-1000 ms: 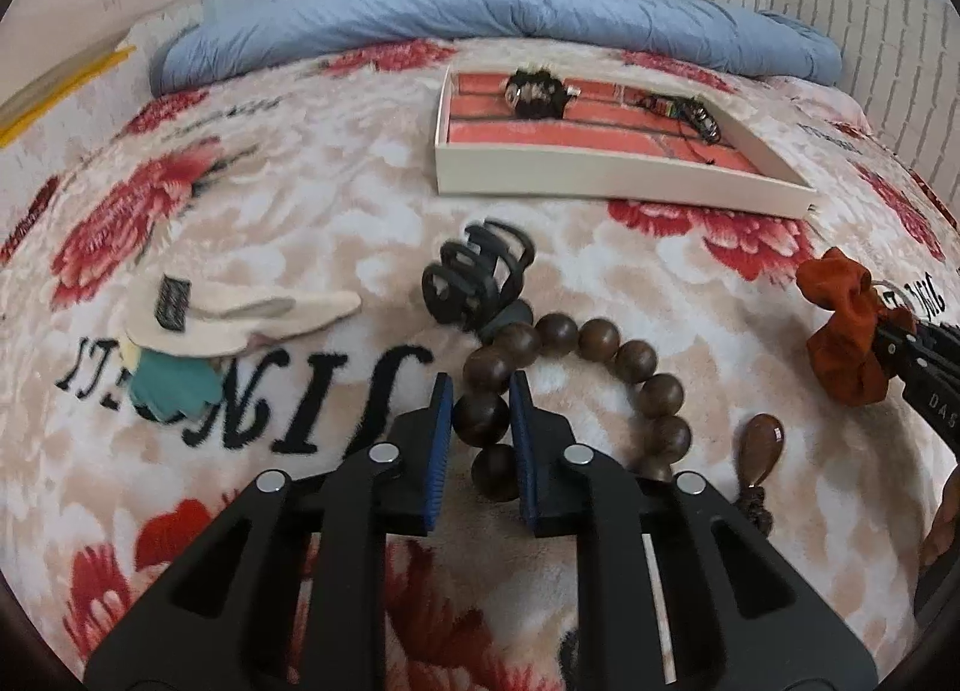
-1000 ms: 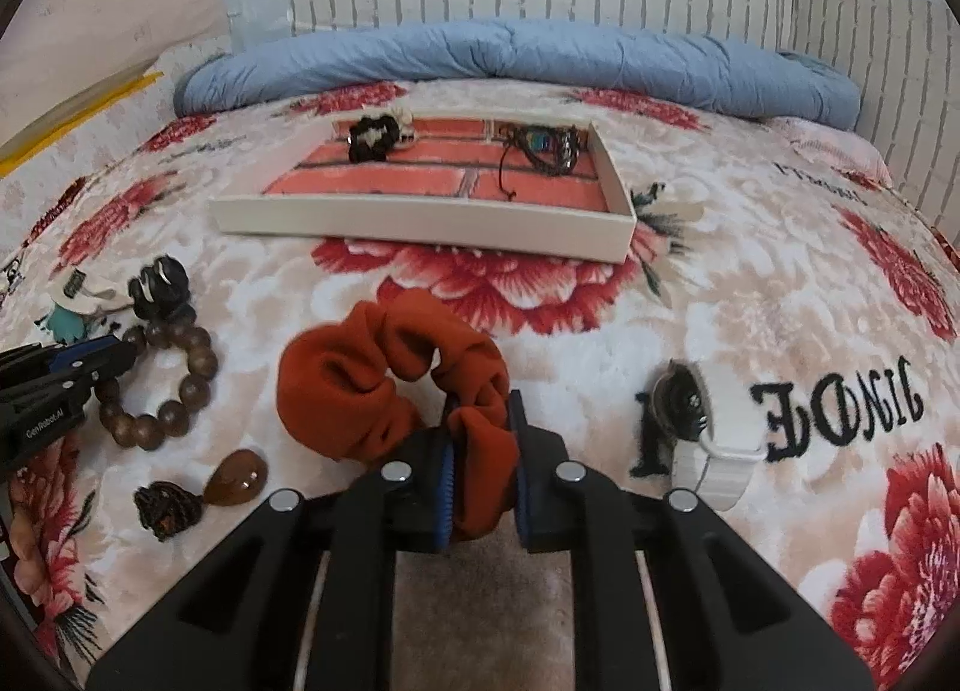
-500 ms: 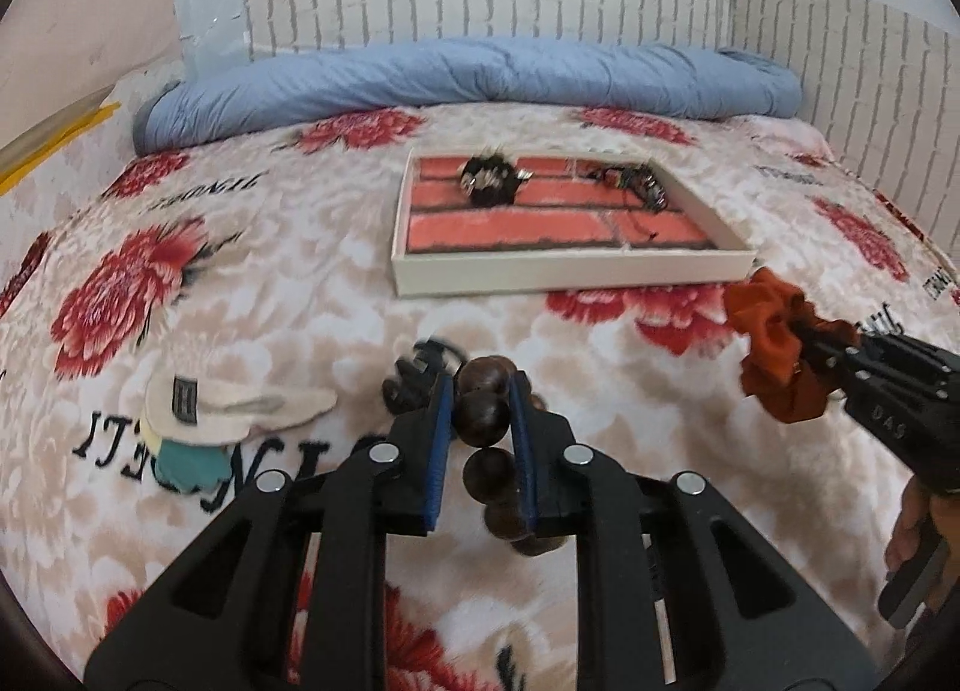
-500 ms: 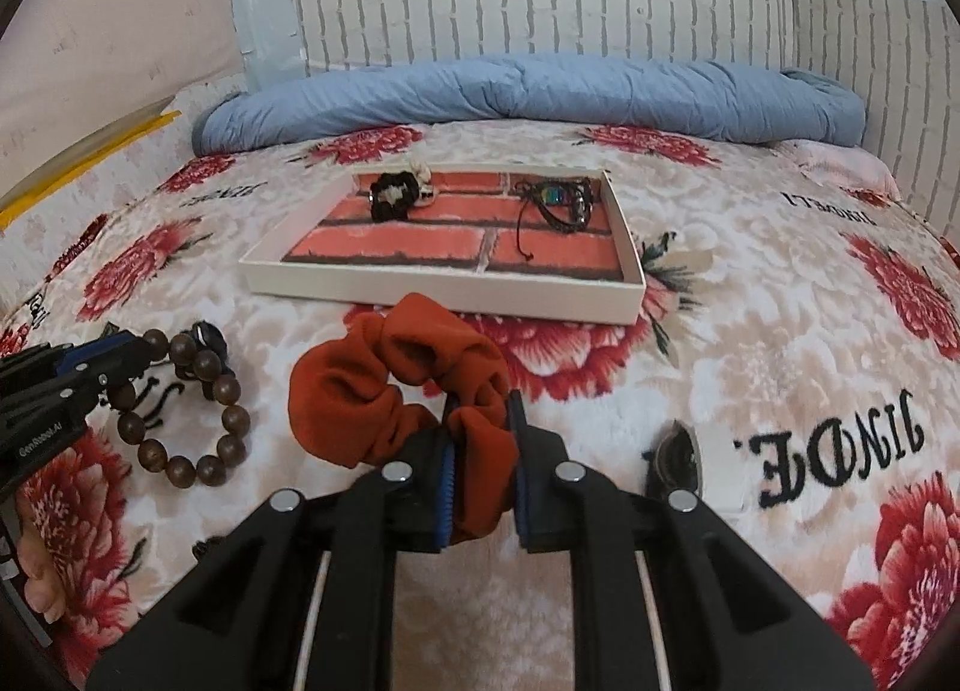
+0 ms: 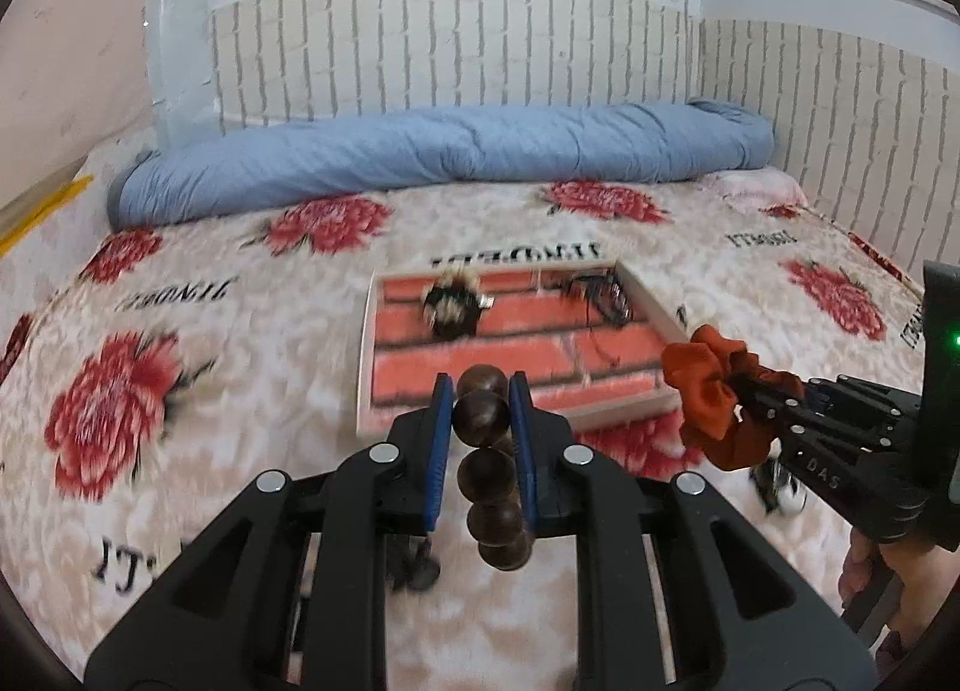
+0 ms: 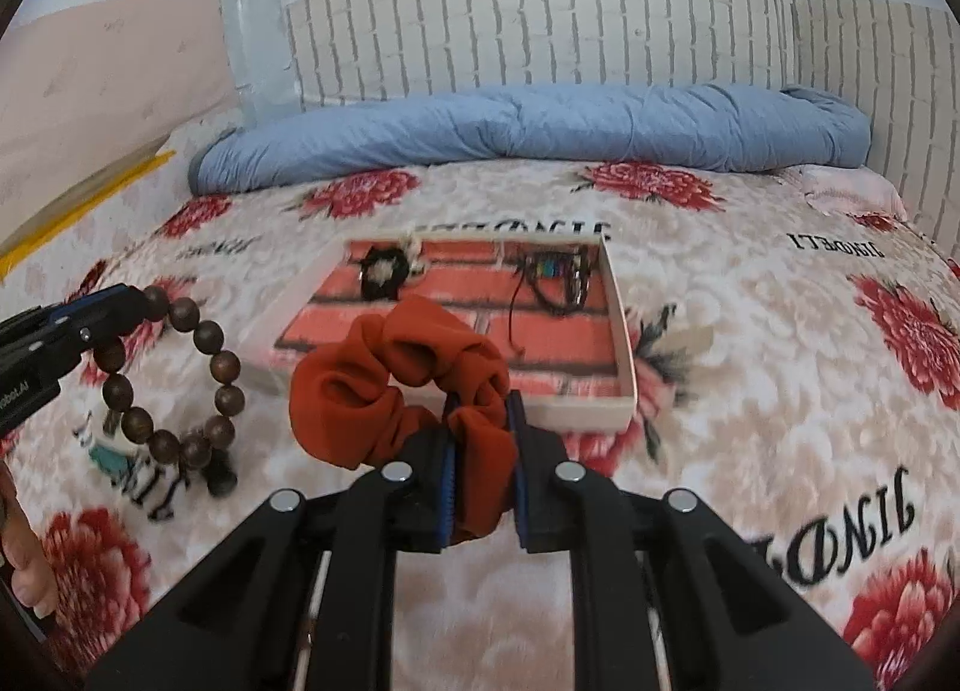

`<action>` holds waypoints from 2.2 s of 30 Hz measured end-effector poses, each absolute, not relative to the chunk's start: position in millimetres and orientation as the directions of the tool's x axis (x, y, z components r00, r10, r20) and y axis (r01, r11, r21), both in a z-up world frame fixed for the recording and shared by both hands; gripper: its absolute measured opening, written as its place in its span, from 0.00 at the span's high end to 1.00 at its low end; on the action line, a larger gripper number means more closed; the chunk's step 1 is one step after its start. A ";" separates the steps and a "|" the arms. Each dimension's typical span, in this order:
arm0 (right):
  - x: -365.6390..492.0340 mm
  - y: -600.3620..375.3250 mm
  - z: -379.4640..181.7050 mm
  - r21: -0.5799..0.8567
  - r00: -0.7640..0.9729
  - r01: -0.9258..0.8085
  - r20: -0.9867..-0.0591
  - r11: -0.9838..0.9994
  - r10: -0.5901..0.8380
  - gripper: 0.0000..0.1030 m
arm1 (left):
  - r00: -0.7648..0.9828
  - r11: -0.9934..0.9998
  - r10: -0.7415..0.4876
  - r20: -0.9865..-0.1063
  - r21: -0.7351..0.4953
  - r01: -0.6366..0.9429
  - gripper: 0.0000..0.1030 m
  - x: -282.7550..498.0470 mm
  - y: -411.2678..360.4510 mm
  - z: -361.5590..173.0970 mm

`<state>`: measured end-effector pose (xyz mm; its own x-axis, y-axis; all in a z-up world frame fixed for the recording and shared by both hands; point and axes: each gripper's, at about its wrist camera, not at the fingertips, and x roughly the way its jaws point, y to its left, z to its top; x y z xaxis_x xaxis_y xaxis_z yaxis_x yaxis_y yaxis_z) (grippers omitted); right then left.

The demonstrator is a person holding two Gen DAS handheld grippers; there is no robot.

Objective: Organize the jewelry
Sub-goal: 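Carry bracelet and scrunchie over the tray and open both tools, then move both tools back over the remaining jewelry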

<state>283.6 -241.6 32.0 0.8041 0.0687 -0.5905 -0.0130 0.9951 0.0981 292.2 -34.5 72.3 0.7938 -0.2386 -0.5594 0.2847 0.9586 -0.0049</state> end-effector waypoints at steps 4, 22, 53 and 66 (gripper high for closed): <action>311.0 -247.6 47.7 0.078 0.817 0.004 -0.574 0.997 0.041 0.86 | 0.795 0.954 -0.247 -0.555 0.007 0.301 0.83 319.3 -47.3 84.0; 444.2 -269.1 28.6 0.055 0.759 0.075 -0.651 0.996 -0.021 0.86 | 0.739 0.950 -0.196 -0.645 0.062 0.307 0.83 469.3 -85.4 52.8; 512.6 -292.8 -43.0 -0.026 0.574 0.150 -0.812 0.988 -0.109 0.72 | 0.590 0.975 -0.040 -0.806 0.099 0.200 0.46 562.8 -60.1 -26.6; 475.2 -296.7 4.8 0.018 0.651 0.139 -0.755 0.990 -0.078 0.29 | 0.669 0.966 -0.051 -0.742 0.133 0.221 0.05 514.0 -28.9 34.2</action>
